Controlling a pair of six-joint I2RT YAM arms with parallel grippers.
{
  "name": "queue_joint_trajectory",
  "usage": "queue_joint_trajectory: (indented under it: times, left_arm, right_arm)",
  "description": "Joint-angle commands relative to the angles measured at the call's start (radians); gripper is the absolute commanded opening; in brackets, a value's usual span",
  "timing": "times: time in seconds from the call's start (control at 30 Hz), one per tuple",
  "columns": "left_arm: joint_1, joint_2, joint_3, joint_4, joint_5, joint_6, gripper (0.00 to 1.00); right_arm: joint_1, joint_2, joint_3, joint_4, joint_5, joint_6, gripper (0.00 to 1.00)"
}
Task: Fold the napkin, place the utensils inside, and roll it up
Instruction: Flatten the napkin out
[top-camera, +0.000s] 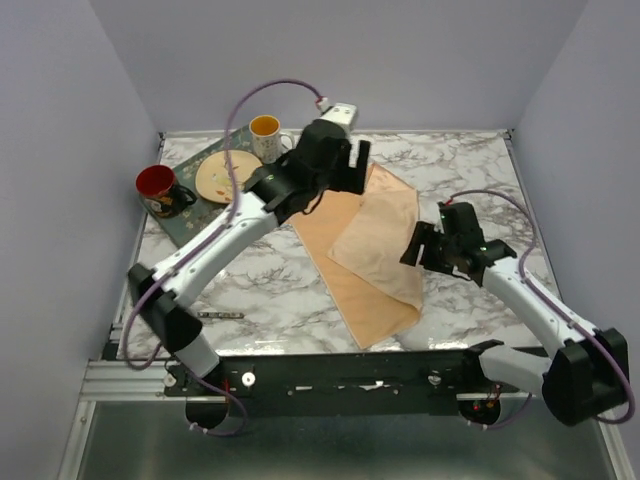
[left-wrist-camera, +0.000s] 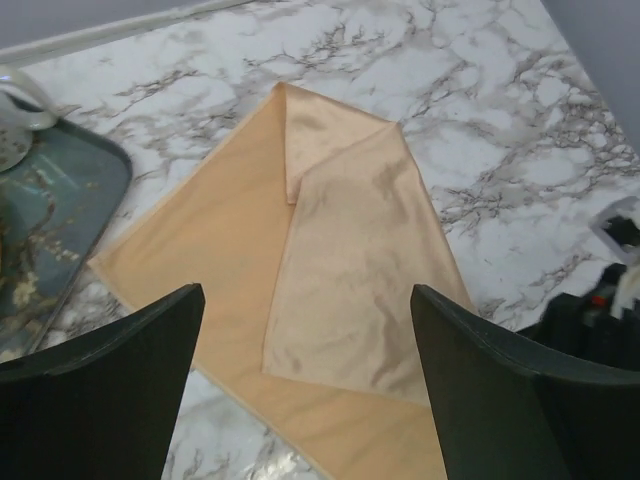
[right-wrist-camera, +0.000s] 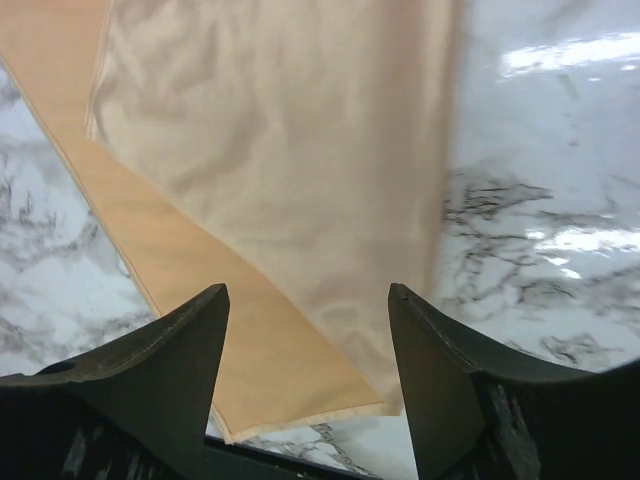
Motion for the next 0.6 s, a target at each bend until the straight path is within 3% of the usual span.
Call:
queue_joint_trajectory:
  times: [0.0, 0.1, 0.17, 0.27, 0.37, 0.47, 0.57]
  left_arm:
    - [0.063, -0.218, -0.314, -0.010, -0.017, 0.014, 0.88]
    - [0.078, -0.306, -0.472, 0.019, -0.008, -0.024, 0.83]
    - [0.078, -0.323, -0.522, 0.039, 0.032, -0.052, 0.81]
    - [0.080, -0.303, -0.585, 0.053, 0.092, -0.105, 0.74]
    - [0.080, -0.307, -0.663, 0.122, 0.104, -0.156, 0.72]
    - [0.081, -0.327, -0.715, 0.165, 0.052, -0.237, 0.64]
    - [0.109, -0.373, -0.758, 0.196, 0.005, -0.332, 0.54]
  right_arm:
    - [0.078, 0.114, -0.013, 0.024, -0.095, -0.039, 0.73]
    - [0.085, 0.140, -0.070, 0.170, -0.237, 0.041, 0.61]
    - [0.085, 0.180, -0.084, 0.204, -0.248, 0.078, 0.46]
    - [0.085, 0.208, -0.106, 0.214, -0.176, 0.107, 0.44]
    - [0.074, 0.236, -0.078, 0.214, -0.090, 0.065, 0.45]
    - [0.144, 0.283, 0.056, 0.176, -0.040, -0.125, 0.50]
    - [0.271, 0.404, 0.205, 0.083, 0.109, -0.206, 0.63]
